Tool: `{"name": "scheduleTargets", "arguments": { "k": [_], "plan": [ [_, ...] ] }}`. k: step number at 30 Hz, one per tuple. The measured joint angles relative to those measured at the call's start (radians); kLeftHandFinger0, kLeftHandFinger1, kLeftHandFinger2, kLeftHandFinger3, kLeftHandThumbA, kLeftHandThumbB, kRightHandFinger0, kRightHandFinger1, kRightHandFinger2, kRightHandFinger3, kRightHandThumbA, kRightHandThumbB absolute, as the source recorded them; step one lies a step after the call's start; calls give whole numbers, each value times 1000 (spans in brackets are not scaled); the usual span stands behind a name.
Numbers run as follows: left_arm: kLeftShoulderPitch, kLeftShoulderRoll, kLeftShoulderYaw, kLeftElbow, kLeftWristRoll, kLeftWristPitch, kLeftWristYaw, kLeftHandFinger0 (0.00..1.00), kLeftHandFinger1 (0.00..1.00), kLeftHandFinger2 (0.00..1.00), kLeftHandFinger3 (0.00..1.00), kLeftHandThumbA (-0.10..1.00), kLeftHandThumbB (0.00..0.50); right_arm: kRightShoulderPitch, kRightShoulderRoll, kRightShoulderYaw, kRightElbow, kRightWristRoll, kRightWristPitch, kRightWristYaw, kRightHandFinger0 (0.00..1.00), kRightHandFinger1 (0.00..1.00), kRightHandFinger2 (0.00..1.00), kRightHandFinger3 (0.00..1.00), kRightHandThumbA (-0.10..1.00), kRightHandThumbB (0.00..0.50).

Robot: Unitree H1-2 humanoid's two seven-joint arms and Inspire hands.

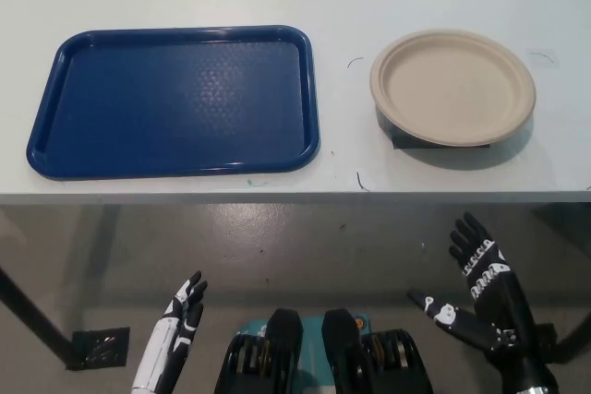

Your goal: Use the right hand to pick up a plate from a leveled surface and place it into a tray on the left side

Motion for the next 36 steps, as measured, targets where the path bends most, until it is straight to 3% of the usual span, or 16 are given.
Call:
{"name": "scheduleTargets", "arguments": {
  "k": [9, 17, 36],
  "plan": [
    [0, 0, 0, 7, 0, 0, 0, 1000, 1000, 1000, 1000, 1000, 55, -5, 18, -46, 1, 177, 97, 0, 1000, 1000, 1000, 1000, 1000, 398],
    [0, 0, 0, 8, 1, 0, 0, 1000, 1000, 1000, 1000, 1000, 77, -23, 54, -99, 1, 335, 182, -3, 1000, 1000, 1000, 1000, 1000, 402],
    [0, 0, 0, 8, 4, 0, 0, 1000, 1000, 1000, 1000, 1000, 77, -105, 130, -225, -1, 689, 357, -26, 1000, 1000, 1000, 1000, 1000, 381]
  ]
}}
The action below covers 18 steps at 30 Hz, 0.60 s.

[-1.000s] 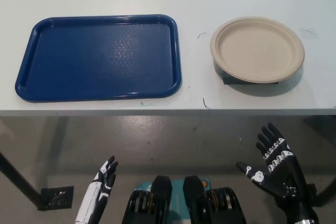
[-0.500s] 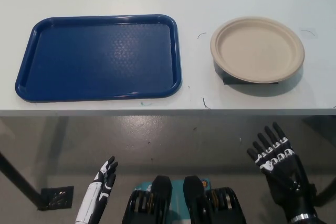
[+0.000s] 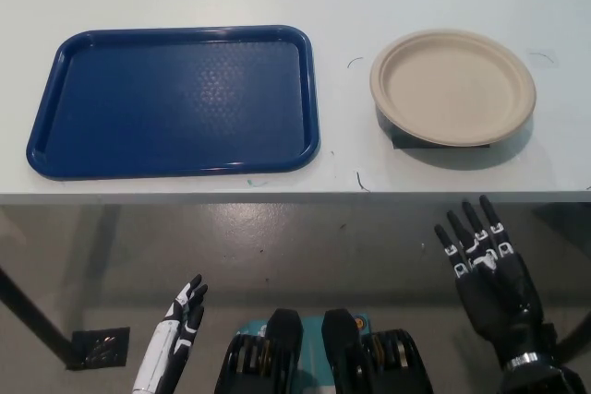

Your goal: Use the right hand to pick up a plate from a leveled surface and place it into a tray on the left side

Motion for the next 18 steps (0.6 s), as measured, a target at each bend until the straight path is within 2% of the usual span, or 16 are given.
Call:
{"name": "scheduleTargets", "arguments": {
  "k": [7, 18],
  "plan": [
    [-1, 0, 0, 0, 5, 0, 0, 1000, 1000, 1000, 1000, 1000, 85, -48, 28, -53, 4, 130, 62, -9, 1000, 1000, 1000, 1000, 1000, 388],
    [-9, 0, 0, -3, 9, -2, 0, 1000, 1000, 1000, 1000, 1000, 61, -138, 69, -141, 57, 287, 144, -12, 1000, 1000, 1000, 1000, 1000, 379]
  ]
}}
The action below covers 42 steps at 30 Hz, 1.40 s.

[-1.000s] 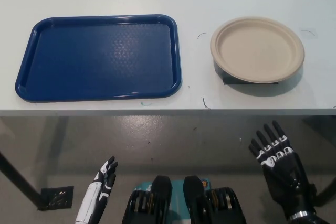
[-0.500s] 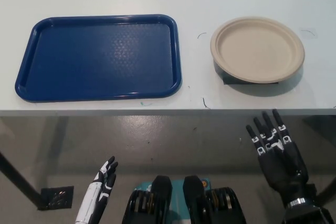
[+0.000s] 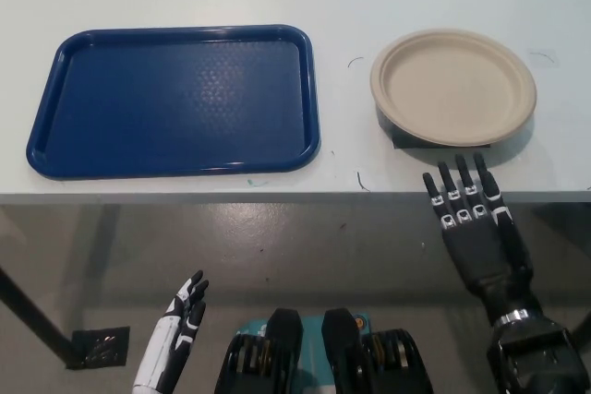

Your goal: Use the right hand to pick up a plate from a leveled surface and place it into a tray on the left side

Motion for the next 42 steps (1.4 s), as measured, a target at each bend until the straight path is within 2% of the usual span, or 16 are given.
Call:
{"name": "scheduleTargets", "arguments": {
  "k": [3, 5, 9, 20, 25, 37, 42],
  "plan": [
    [0, 0, 0, 1, 4, -9, 1, 1000, 1000, 1000, 1000, 1000, 79, -4, 4, -9, 13, 13, 12, 0, 1000, 1000, 1000, 1000, 1000, 384],
    [0, 0, 0, 1, 4, -12, 1, 1000, 1000, 1000, 1000, 1000, 63, -7, 5, -12, 21, 19, 16, 0, 1000, 1000, 1000, 1000, 1000, 368],
    [0, -1, 0, 1, 3, -15, 0, 1000, 1000, 1000, 1000, 1000, 70, -22, 6, -17, 42, 24, 25, 0, 1000, 1000, 1000, 1000, 1000, 361],
    [-7, -1, 2, 1, 4, -21, 0, 1000, 1000, 1000, 1000, 1000, 62, -62, 7, -27, 105, 23, 33, 5, 1000, 1000, 1000, 1000, 1000, 368],
    [-19, -1, 4, 1, 3, -21, 0, 1000, 1000, 1000, 1000, 1000, 82, -88, 3, -36, 138, 20, 33, 5, 1000, 1000, 1000, 1000, 1000, 363],
    [-24, -1, 6, 1, 0, -22, 0, 1000, 1000, 1000, 1000, 1000, 83, -156, -19, -57, 242, -10, 26, 14, 1000, 1000, 1000, 1000, 1000, 351],
    [-24, -1, 7, 0, -3, -22, 0, 1000, 1000, 1000, 1000, 1000, 99, -169, -24, -70, 283, -24, 23, 17, 1000, 1000, 1000, 1000, 1000, 352]
  ]
}}
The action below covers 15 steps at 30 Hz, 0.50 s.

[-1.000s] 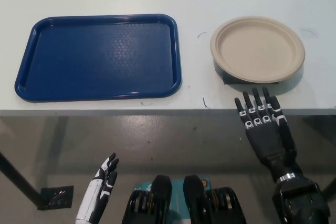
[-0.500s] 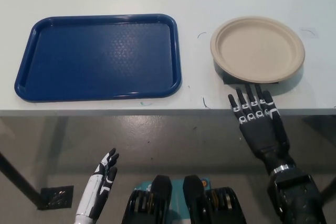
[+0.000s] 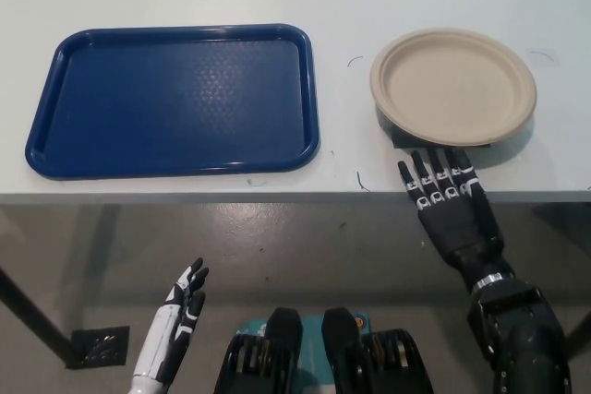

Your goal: Use the right hand to pick up a plate from a leveled surface and place it into a tray on the left side

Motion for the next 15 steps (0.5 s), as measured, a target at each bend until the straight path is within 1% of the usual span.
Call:
{"name": "scheduleTargets", "arguments": {
  "k": [3, 6, 8, 9, 11, 15],
  "plan": [
    [0, 0, 1, 0, -1, 0, 0, 1000, 1000, 1000, 1000, 1000, 102, -13, -3, -8, 26, -5, -1, 5, 1000, 1000, 1000, 1000, 1000, 344],
    [0, 0, 1, -1, -1, 0, 0, 1000, 1000, 1000, 1000, 1000, 92, -40, -10, -20, 71, -16, -6, 12, 1000, 1000, 1000, 1000, 1000, 351],
    [0, -1, 1, -3, -1, 0, 0, 1000, 1000, 1000, 1000, 1000, 93, -58, -15, -29, 99, -20, -13, 16, 1000, 1000, 1000, 1000, 1000, 380],
    [0, -1, 1, -4, -2, 0, 0, 1000, 1000, 1000, 1000, 1000, 94, -72, -21, -35, 114, -22, -16, 18, 1000, 1000, 1000, 1000, 1000, 383],
    [0, 0, 1, -3, -2, 0, 0, 1000, 1000, 1000, 1000, 1000, 101, -88, -30, -44, 127, -23, -20, 20, 1000, 1000, 1000, 1000, 1000, 411],
    [0, -1, 2, -3, -4, 0, 0, 1000, 1000, 1000, 1000, 1000, 99, -122, -46, -61, 154, -29, -28, 27, 1000, 1000, 1000, 1000, 1000, 430]
  ]
}}
